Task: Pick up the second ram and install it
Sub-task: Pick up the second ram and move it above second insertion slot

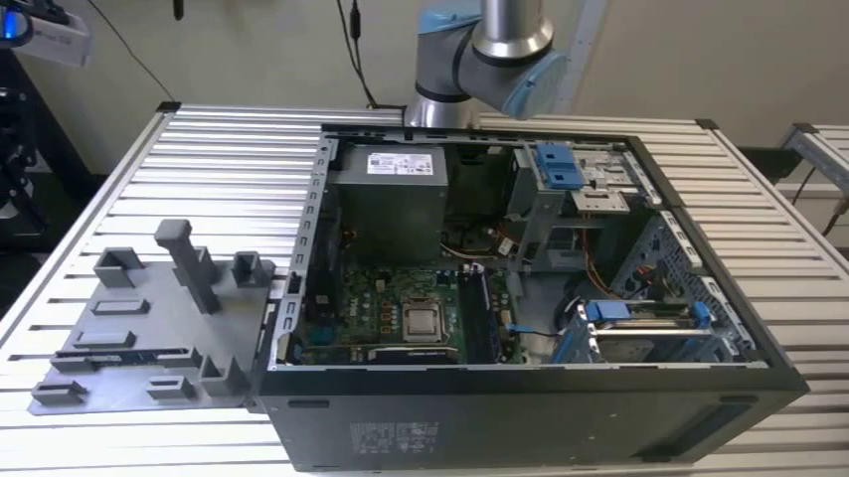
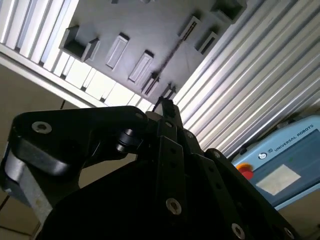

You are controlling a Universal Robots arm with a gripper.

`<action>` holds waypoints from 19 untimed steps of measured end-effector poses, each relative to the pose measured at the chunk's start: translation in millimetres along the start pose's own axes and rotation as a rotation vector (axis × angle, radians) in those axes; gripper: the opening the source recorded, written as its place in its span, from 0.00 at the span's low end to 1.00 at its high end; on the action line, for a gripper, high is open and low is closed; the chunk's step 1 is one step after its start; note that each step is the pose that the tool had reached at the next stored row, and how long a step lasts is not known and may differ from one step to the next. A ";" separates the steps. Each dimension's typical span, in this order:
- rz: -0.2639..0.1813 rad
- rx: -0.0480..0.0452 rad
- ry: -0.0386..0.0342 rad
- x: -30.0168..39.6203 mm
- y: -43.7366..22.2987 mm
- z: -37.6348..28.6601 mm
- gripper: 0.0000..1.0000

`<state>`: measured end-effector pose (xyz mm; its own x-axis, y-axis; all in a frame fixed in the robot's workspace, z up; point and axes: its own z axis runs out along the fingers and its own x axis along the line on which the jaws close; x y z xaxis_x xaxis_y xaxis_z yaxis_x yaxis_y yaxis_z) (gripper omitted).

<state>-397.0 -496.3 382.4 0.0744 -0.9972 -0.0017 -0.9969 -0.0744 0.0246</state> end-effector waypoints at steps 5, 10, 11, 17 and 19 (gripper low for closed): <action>-0.023 0.0000 0.0005 0.0 0.0 0.0 0.11; -0.024 -0.0001 0.0006 0.0 0.0 0.0 0.11; -0.024 0.0000 0.0006 0.0 0.0 0.0 0.11; -0.024 0.0000 0.0006 0.0 0.0 0.0 0.11; -0.024 0.0001 0.0006 0.0 0.0 0.0 0.18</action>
<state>-397.0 -496.2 382.4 0.0978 -0.9952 -0.0017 -0.9949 -0.0978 0.0245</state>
